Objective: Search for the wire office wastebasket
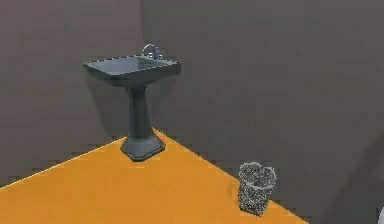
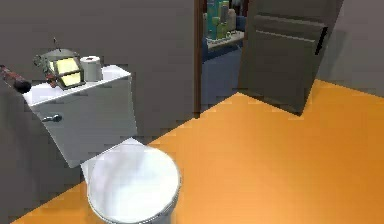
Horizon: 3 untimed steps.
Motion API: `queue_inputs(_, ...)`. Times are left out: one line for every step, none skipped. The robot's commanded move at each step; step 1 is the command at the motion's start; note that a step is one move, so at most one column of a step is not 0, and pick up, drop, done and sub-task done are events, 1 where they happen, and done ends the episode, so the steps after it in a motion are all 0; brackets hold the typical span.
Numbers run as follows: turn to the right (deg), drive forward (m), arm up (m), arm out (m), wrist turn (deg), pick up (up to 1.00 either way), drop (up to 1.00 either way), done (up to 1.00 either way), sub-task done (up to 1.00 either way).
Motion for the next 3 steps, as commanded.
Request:
queue_inputs(18.0,0.0,0.0,0.0,0.0,0.0,0.0,0.0,0.0)
queue_inputs(0.0,0.3,0.0,0.0,0.0,0.0,0.0,0.0,0.0)
queue_inputs(0.0,0.0,0.0,0.0,0.0,0.0,0.0,1.0,0.0)
